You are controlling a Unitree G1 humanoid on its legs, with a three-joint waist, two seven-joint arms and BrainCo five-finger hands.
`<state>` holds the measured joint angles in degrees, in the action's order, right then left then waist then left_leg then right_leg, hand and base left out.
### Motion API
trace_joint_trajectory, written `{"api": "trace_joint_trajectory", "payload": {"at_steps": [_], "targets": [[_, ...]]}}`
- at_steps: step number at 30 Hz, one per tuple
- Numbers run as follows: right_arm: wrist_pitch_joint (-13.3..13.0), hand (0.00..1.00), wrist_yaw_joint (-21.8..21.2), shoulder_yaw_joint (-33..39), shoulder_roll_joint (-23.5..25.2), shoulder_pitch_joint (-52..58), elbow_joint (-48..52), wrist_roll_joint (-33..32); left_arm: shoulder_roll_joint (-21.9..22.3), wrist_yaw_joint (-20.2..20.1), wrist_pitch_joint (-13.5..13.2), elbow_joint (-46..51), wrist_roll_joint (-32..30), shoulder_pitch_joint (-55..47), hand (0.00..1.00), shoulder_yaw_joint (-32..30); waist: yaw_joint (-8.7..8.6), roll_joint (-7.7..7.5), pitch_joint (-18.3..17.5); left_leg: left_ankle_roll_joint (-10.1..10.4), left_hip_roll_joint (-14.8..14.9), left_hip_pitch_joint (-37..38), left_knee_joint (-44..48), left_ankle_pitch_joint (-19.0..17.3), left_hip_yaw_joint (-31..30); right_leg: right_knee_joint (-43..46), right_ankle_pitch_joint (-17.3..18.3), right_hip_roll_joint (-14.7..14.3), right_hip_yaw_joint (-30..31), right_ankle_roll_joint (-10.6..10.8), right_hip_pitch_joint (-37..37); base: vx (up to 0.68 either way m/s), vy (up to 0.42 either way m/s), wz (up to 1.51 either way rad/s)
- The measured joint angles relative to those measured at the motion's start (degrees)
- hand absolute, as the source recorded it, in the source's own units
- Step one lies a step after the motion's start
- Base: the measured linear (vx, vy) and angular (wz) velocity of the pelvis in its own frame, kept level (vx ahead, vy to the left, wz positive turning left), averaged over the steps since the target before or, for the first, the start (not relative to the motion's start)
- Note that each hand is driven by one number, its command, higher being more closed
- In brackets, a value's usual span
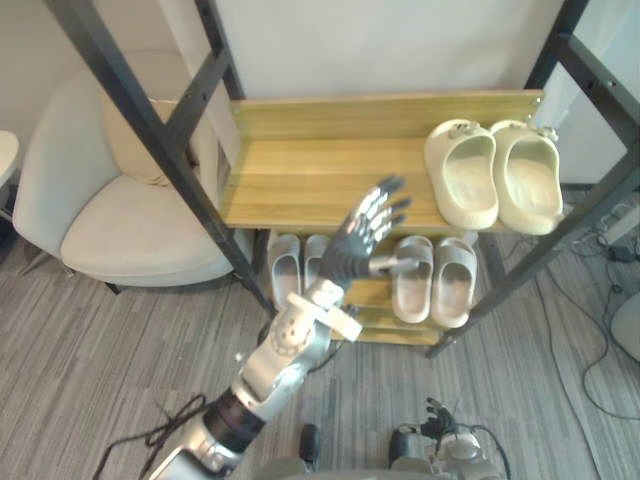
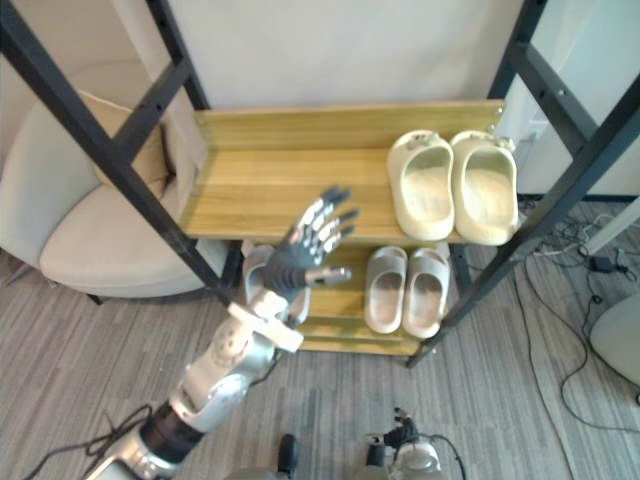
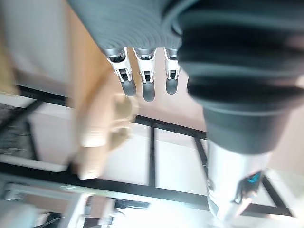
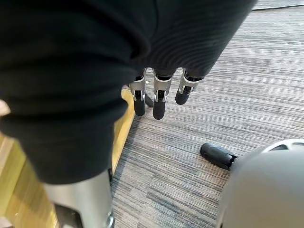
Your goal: Organize the slippers on the shoe rack
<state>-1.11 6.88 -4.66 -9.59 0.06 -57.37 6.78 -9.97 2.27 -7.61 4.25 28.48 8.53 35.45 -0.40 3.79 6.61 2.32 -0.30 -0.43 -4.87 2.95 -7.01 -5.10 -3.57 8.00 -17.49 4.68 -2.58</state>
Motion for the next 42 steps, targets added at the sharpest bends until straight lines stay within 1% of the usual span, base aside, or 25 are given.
{"api": "trace_joint_trajectory", "payload": {"at_steps": [1,3,4,6,8,10,12,13,16,20,23,24,27,29,32,33,35,36,37,38,39,40,41,42], "targets": [[0.0,0.00,0.0,0.0,0.1,0.1,0.0,0.0,-0.1,-0.4,0.9,-2.5,-1.1,-1.8,0.00,0.0,0.06,-0.01,0.0,0.1,-0.1,0.0,0.0,0.1,-0.1,0.0,0.1,0.0,-0.6,0.0,-0.3,-0.05,-0.007,0.20],[0.0,0.00,0.0,0.0,0.1,0.4,0.0,0.0,-0.1,-0.6,1.9,-6.5,-2.6,-5.7,0.00,-0.6,0.32,-0.17,-0.1,0.1,-0.1,0.1,0.0,0.1,-0.5,0.0,0.2,-0.1,-0.8,0.0,-0.6,-0.03,-0.003,0.10],[0.0,0.00,0.0,0.0,0.2,0.5,0.0,0.0,-0.1,-1.4,2.4,-8.6,-4.3,-7.9,0.00,-1.3,0.49,-0.27,-0.2,0.1,-0.1,0.1,0.0,0.1,-0.9,0.0,0.2,-0.1,-1.0,0.0,-0.6,-0.02,-0.008,0.04],[0.0,0.00,0.1,0.1,0.3,0.6,0.0,0.1,0.0,-2.0,3.3,-12.6,-6.1,-10.8,0.00,-2.7,0.68,-0.46,-0.2,0.2,-0.1,0.1,0.0,0.1,-1.3,0.0,0.3,-0.1,-1.2,0.0,-0.7,-0.01,-0.009,0.06],[0.0,0.00,0.1,0.1,0.5,0.8,0.0,0.1,0.0,-2.5,3.5,-15.8,-7.1,-12.7,0.00,-4.2,0.81,-0.67,-0.3,0.2,-0.1,0.1,0.0,0.0,-1.3,0.0,0.4,-0.2,-1.3,0.0,-0.8,0.00,-0.005,0.06],[0.0,0.00,0.1,0.1,0.7,1.0,0.0,0.1,0.0,-2.6,3.6,-19.2,-8.7,-14.5,0.00,-6.8,0.84,-0.99,-0.5,0.2,-0.1,0.2,0.0,0.0,-1.3,0.0,0.5,-0.2,-1.6,0.1,-1.0,0.01,-0.002,0.09],[0.0,0.00,0.2,0.2,0.9,1.2,0.0,0.1,0.4,-2.5,3.6,-24.5,-12.4,-16.0,0.00,-11.8,0.89,-1.75,-1.0,0.3,-0.1,0.5,0.0,0.0,-1.4,0.0,0.9,-0.2,-1.9,0.1,-1.5,0.01,-0.004,0.05],[0.0,0.00,0.2,0.3,1.0,1.2,0.0,0.1,0.4,-2.4,3.6,-25.6,-13.4,-16.2,0.00,-12.9,0.91,-1.90,-1.0,0.3,-0.1,0.5,0.0,0.0,-1.3,0.0,0.9,-0.2,-1.9,0.1,-1.5,0.00,0.000,0.00],[0.0,0.00,0.4,2.5,1.6,1.3,0.0,0.1,0.6,-2.0,3.6,-32.7,-17.7,-16.2,0.00,-18.9,1.06,-2.46,-1.4,0.3,0.0,0.5,0.0,-0.1,-1.3,0.0,1.0,-0.3,-1.9,0.1,-1.5,0.00,0.000,0.00],[0.0,0.00,0.5,4.1,2.6,1.7,0.0,0.7,1.9,0.3,3.6,-40.5,-20.7,-16.3,0.00,-25.1,1.10,-2.85,-1.6,0.4,0.1,0.6,0.0,-0.2,-1.1,0.0,1.0,-0.3,-1.6,0.1,-1.5,0.00,-0.001,-0.01],[0.0,0.00,0.5,4.4,2.9,1.9,0.0,2.0,1.9,1.8,3.9,-43.9,-21.8,-16.4,0.00,-26.9,1.31,-3.01,-1.6,0.4,0.5,0.9,-0.1,-0.4,-0.4,0.0,0.9,-0.4,-0.7,0.0,-1.4,-0.01,-0.009,-0.14],[0.0,0.00,0.5,4.4,2.9,2.1,0.0,2.1,1.9,2.6,4.1,-45.2,-22.2,-16.8,0.00,-27.7,1.76,-3.09,-1.6,0.5,0.6,1.4,-0.1,-0.6,0.3,0.0,0.9,-0.5,-0.2,0.0,-1.5,-0.03,-0.004,-0.26],[0.1,0.00,0.5,4.6,2.9,2.4,0.0,2.2,2.1,3.5,4.2,-47.5,-24.0,-17.2,0.00,-29.0,1.89,-3.34,-1.8,0.6,0.7,1.5,-0.1,-1.1,1.0,0.0,1.1,-0.8,0.4,-0.1,-1.3,-0.03,-0.002,-0.15],[0.1,0.00,0.5,4.7,2.9,2.3,0.0,2.2,2.5,3.9,4.2,-48.8,-24.1,-17.3,0.00,-29.9,1.94,-3.45,-1.9,0.7,0.9,1.5,-0.1,-1.2,1.4,0.0,1.4,-0.9,0.8,0.2,-1.0,-0.03,-0.011,-0.13],[0.1,0.00,0.5,5.2,2.9,2.3,0.0,2.2,3.1,4.3,4.2,-50.1,-25.0,-17.6,0.00,-30.1,2.33,-3.50,-1.9,0.8,1.0,1.4,-0.1,-1.5,1.9,0.0,1.5,-1.1,1.7,0.0,-0.4,0.00,-0.006,-0.15],[0.1,0.00,0.5,5.6,3.0,2.2,0.0,2.2,3.7,4.3,4.2,-50.9,-25.0,-17.8,0.00,-30.9,2.46,-3.51,-2.0,0.7,1.0,1.4,0.0,-1.7,2.1,0.0,1.6,-1.1,2.2,0.1,-0.3,0.02,0.010,-0.11],[0.1,0.00,0.5,6.3,3.1,2.2,0.0,2.2,4.8,4.8,4.2,-51.6,-25.0,-18.4,0.00,-33.0,2.88,-3.66,-1.9,0.5,0.8,1.1,1.2,-3.3,2.7,0.6,2.2,-0.9,2.6,0.1,0.1,0.03,0.024,-0.17],[0.1,0.00,0.6,6.7,3.1,2.0,0.0,2.2,5.5,5.1,4.2,-52.0,-25.0,-18.4,0.00,-34.9,3.48,-3.70,-1.9,0.2,0.6,-0.7,4.7,-5.5,3.2,5.4,4.8,-0.2,3.3,0.3,2.7,0.04,0.039,-0.15],[0.2,0.00,0.6,6.7,3.1,2.0,0.0,2.2,5.8,5.2,4.2,-52.0,-25.0,-18.3,0.00,-35.7,3.58,-3.85,-1.8,0.0,0.3,-1.9,7.5,-7.0,3.1,10.0,7.0,0.6,3.6,0.9,4.6,0.06,0.057,-0.03],[0.2,0.00,0.6,6.7,3.3,2.2,0.0,2.2,5.9,5.3,4.1,-52.1,-25.0,-18.3,0.00,-36.4,3.66,-4.11,-1.7,-0.2,-0.3,-2.5,9.7,-8.0,2.9,14.4,8.9,1.6,3.7,1.0,5.8,0.06,0.051,0.17],[0.5,0.00,0.7,6.8,3.7,2.4,0.3,2.1,6.2,5.4,4.1,-51.7,-25.0,-18.3,0.00,-37.4,3.82,-4.98,-1.3,-0.8,-1.3,-2.5,11.9,-10.0,2.2,23.2,12.5,4.1,4.1,2.0,8.0,0.06,0.025,0.20],[0.5,0.00,0.7,6.8,3.9,2.3,0.5,2.1,6.3,5.4,4.1,-51.7,-25.0,-18.3,0.00,-38.0,3.81,-5.14,-1.1,-0.8,-1.7,-2.4,12.5,-10.7,2.0,27.2,13.4,4.9,4.7,2.2,9.4,0.06,0.009,0.41],[0.5,0.00,0.8,6.8,4.3,2.6,2.4,2.1,6.4,5.5,4.2,-51.6,-25.0,-18.3,0.00,-38.6,3.58,-5.42,-0.9,-1.3,-2.7,-2.4,15.0,-12.2,0.2,39.4,13.3,6.6,7.9,1.9,13.8,0.10,-0.005,0.77],[0.4,0.00,0.9,6.7,4.7,3.5,4.4,2.1,6.6,5.9,4.3,-50.9,-25.0,-18.4,0.00,-38.8,3.59,-5.75,-0.6,-1.9,-3.5,-2.0,16.8,-13.1,-2.1,48.5,12.1,6.4,12.6,0.5,17.5,0.11,-0.012,0.89]]}}
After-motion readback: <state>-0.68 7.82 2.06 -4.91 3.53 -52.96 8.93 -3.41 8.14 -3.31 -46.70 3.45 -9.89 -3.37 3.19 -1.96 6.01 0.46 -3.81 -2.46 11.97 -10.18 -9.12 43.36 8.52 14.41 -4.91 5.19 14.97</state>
